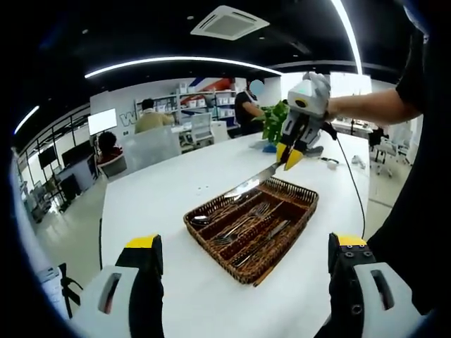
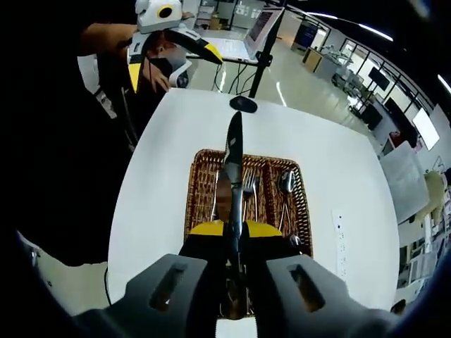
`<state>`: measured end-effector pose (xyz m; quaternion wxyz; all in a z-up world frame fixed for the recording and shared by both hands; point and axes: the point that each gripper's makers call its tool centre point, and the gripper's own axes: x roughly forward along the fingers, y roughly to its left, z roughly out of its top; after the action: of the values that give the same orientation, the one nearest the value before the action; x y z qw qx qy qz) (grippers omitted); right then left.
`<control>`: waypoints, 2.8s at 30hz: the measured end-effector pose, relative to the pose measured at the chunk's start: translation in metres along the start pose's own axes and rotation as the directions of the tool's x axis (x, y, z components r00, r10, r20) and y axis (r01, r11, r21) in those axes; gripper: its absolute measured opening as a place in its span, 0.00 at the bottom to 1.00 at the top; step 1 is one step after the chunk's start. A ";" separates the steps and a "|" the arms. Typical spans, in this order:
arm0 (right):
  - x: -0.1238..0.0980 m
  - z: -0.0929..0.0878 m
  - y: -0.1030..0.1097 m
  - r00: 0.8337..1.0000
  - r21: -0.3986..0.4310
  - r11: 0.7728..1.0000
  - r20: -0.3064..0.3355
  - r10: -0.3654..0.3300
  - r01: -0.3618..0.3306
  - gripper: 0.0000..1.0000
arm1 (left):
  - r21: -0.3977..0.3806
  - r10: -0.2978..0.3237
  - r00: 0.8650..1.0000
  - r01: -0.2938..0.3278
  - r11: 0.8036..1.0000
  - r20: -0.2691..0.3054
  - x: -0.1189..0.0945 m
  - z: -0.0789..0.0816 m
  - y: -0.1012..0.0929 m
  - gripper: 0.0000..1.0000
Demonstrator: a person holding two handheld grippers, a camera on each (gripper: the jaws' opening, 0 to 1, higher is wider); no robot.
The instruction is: Arrange the knives, forks, and spoons in their matching storage slots by inserting each utensil handle-first until every utensil is classified and aligned in the correct compartment
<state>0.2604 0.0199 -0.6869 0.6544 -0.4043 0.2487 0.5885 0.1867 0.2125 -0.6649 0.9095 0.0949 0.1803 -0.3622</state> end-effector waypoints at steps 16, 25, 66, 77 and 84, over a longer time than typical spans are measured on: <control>0.015 -0.005 0.006 1.000 -0.007 1.000 -0.003 0.026 -0.026 0.05 | 0.008 0.014 1.000 -0.014 1.000 0.003 0.000 0.002 0.003 1.00; 0.027 -0.017 0.012 1.000 0.010 1.000 -0.003 0.027 -0.027 0.06 | 0.008 0.018 1.000 -0.018 1.000 0.002 -0.001 0.002 0.003 1.00; 0.098 -0.053 0.045 0.994 0.095 0.989 -0.005 0.112 -0.111 0.06 | -0.007 0.027 1.000 -0.027 1.000 -0.011 0.000 -0.003 0.003 1.00; 0.108 -0.057 0.049 0.991 0.102 0.986 -0.005 0.132 -0.130 0.06 | -0.012 0.033 0.999 -0.033 0.999 -0.021 -0.003 -0.005 0.005 1.00; 0.113 -0.056 0.051 0.989 0.104 0.984 -0.004 0.145 -0.144 0.06 | -0.013 0.040 0.999 -0.041 0.999 -0.021 -0.007 -0.005 0.006 1.00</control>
<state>0.2403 0.0366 -0.8202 0.6286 -0.3543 0.3114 0.6183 0.1848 0.2224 -0.6668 0.9154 0.0960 0.1903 -0.3415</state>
